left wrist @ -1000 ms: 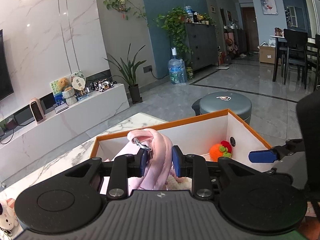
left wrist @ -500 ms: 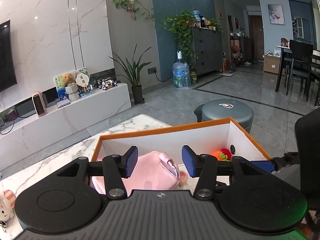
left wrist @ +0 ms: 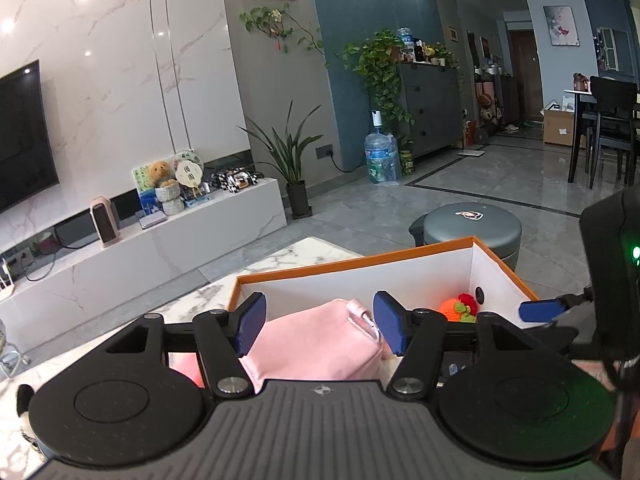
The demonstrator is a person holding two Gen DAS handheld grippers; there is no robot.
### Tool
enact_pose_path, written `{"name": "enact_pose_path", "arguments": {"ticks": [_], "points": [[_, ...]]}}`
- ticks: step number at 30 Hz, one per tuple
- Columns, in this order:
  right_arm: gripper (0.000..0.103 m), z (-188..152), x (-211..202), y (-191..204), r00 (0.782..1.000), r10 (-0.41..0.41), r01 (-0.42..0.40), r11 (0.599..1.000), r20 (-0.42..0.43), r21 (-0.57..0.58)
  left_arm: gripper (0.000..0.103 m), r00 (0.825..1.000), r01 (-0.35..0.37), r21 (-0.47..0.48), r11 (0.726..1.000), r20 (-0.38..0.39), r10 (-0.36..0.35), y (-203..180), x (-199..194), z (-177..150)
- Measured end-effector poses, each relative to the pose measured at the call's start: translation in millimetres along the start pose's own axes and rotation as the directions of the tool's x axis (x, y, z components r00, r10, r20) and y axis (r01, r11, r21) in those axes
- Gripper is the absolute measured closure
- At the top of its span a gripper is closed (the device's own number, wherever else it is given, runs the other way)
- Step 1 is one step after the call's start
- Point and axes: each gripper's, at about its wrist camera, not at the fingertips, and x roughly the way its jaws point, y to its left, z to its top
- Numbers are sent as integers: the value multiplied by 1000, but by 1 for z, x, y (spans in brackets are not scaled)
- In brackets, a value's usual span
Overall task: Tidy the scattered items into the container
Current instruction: 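Open the right tool to drop the fruit while the left tool lowers the pouch into the box, then open the left tool to release the pouch and withdraw both tools from the box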
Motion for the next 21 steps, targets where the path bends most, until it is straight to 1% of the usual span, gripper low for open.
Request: {"name": "enact_pose_path", "arguments": {"ticks": [4, 14, 21], "points": [[21, 1, -11, -1, 1000, 8, -8, 1000, 11, 5, 31, 1000, -16, -10, 1000, 7, 16, 2, -11, 0], [20, 10, -50, 3, 995, 41, -41, 999, 88, 2, 31, 998, -46, 5, 999, 34, 46, 1, -40, 0], [20, 14, -79, 7, 989, 66, -65, 998, 135, -12, 30, 996, -67, -3, 998, 66, 67, 4, -62, -1]]}}
